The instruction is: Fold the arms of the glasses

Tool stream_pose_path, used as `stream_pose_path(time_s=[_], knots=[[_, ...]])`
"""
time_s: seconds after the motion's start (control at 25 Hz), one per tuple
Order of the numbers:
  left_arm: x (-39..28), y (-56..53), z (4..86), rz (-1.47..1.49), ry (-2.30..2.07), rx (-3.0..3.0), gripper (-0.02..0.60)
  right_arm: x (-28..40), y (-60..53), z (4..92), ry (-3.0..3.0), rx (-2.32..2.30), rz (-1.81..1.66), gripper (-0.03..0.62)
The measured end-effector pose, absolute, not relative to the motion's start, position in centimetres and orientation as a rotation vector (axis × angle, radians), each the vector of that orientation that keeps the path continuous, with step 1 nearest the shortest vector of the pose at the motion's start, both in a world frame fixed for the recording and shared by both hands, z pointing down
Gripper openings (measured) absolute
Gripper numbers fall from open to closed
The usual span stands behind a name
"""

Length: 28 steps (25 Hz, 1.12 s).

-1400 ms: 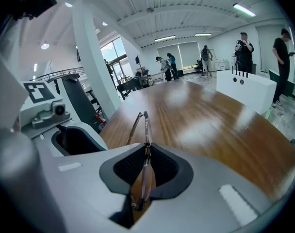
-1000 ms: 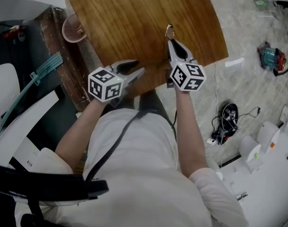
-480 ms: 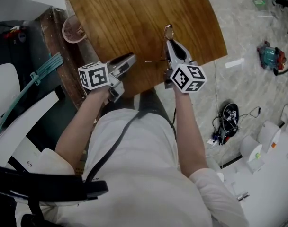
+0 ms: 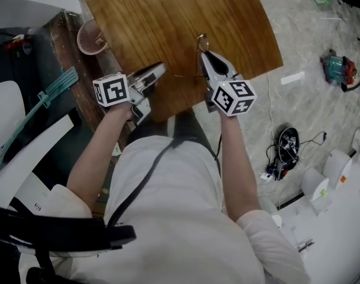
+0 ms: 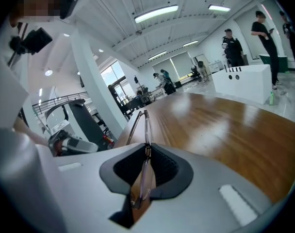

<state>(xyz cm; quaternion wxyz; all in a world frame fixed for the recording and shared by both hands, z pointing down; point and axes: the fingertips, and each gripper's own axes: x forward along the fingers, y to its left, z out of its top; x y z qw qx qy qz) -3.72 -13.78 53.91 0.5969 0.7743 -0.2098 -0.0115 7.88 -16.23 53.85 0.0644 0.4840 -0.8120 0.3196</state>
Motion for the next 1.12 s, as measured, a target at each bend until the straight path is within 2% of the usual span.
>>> stream_pose_path(time_s=[0.6,1.0,1.12], knots=[[-2.7,-15.8,52.0,-0.137,-0.413,1.748,0.054,1.3,-12.3,54.2,-2.549,0.965,0.786,0.040],[-2.5,-17.0,50.3,-0.312,-0.416,1.678,0.049,-0.3,-11.9,53.8,-2.622,0.912,0.975,0.038],[-2.8,-16.6,50.4,-0.309,-0.423,1.679,0.132,0.8,-12.4,54.3,-2.602,1.002,1.038,0.040]])
